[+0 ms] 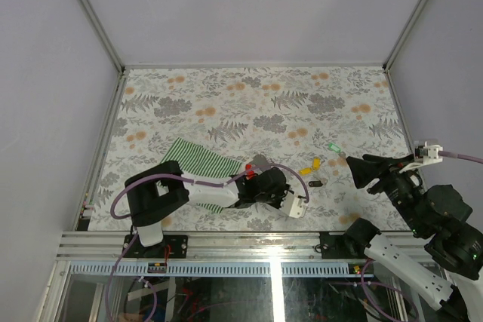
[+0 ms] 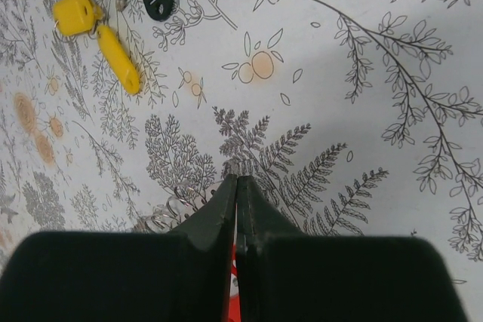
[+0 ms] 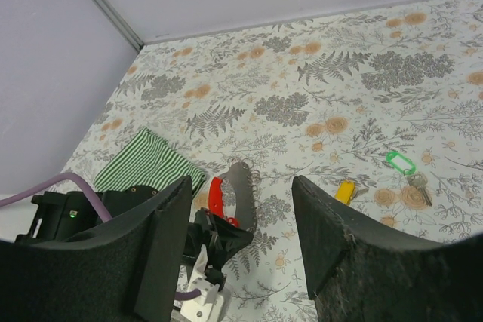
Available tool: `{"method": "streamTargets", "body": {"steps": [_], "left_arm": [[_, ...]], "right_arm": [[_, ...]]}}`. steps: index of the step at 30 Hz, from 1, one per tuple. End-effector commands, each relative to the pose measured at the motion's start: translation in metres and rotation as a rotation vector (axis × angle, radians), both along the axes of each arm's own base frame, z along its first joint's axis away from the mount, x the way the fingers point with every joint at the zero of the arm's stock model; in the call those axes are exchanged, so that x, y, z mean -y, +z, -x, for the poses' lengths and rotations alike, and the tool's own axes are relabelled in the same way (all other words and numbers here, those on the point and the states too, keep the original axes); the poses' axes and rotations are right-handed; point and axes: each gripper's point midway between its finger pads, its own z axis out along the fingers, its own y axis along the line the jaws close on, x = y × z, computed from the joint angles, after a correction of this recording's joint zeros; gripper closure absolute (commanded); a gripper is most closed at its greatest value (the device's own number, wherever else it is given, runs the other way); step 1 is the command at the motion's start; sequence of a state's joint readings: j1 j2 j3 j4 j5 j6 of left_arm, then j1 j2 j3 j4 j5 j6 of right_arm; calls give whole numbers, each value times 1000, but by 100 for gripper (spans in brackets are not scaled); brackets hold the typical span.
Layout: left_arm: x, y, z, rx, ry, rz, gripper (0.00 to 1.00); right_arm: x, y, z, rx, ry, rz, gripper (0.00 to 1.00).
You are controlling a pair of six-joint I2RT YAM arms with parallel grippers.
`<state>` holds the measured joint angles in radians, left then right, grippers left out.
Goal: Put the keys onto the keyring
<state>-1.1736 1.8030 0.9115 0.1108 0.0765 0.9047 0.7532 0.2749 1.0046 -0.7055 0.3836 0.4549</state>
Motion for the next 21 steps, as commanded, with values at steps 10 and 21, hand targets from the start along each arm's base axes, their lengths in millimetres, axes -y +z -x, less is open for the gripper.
{"method": "streamTargets", "body": {"steps": [10,21], "left_arm": [[5,34,-3,-118,71,192,100],[-8,60,-7,-258,72,300,100]], "right_arm": [[-4,-2,-5,4,-7,-17,38],[-12,-20,-13,-4,9,48,38]]}}
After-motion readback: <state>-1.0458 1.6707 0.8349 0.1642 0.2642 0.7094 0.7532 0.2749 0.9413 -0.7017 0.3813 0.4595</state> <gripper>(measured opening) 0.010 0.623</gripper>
